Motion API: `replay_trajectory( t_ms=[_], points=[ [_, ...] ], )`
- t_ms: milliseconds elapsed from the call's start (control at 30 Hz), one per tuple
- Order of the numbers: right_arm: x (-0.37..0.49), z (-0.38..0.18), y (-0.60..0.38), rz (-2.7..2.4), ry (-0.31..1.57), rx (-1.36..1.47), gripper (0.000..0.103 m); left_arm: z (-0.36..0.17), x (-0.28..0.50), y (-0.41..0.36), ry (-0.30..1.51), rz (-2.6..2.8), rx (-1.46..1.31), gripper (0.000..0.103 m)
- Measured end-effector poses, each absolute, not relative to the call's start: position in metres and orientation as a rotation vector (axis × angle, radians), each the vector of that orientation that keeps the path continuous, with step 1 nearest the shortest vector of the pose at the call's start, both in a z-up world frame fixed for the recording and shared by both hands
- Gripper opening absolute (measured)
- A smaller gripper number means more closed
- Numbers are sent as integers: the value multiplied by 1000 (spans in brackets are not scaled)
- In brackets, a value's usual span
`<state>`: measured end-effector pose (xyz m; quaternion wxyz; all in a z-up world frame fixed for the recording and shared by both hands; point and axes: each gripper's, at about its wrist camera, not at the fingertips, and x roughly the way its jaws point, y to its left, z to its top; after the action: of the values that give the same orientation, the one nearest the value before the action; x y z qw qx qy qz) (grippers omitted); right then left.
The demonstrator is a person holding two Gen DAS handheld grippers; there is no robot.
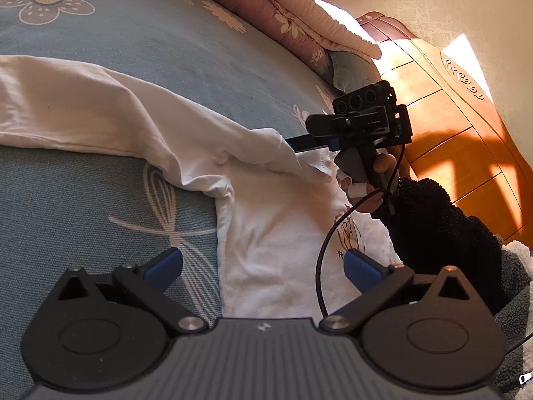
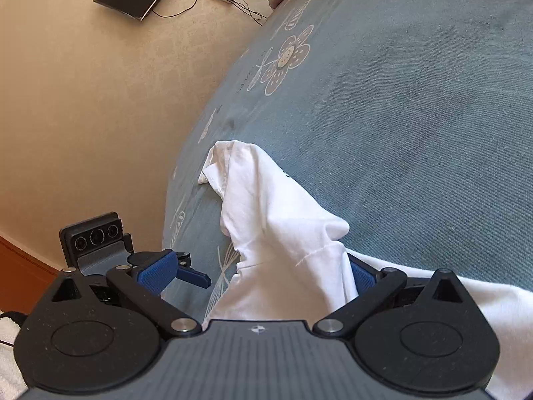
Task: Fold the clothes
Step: 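Lower the right gripper onto the sleeve cuff and close on it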
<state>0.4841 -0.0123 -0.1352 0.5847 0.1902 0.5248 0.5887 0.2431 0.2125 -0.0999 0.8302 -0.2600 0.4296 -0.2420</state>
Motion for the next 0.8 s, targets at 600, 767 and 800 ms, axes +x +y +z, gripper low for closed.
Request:
replay_trajectory(
  t_ms=[600, 767, 800],
  points=[
    [507, -139, -30, 1367, 1186, 674, 101, -114, 237, 225, 894, -506, -588, 102],
    [506, -132, -19, 1360, 1187, 560, 63, -114, 237, 226, 892, -509, -594, 102],
    [505, -132, -16, 1349, 1206, 519, 59, -115, 237, 226, 892, -510, -593, 102]
  ],
)
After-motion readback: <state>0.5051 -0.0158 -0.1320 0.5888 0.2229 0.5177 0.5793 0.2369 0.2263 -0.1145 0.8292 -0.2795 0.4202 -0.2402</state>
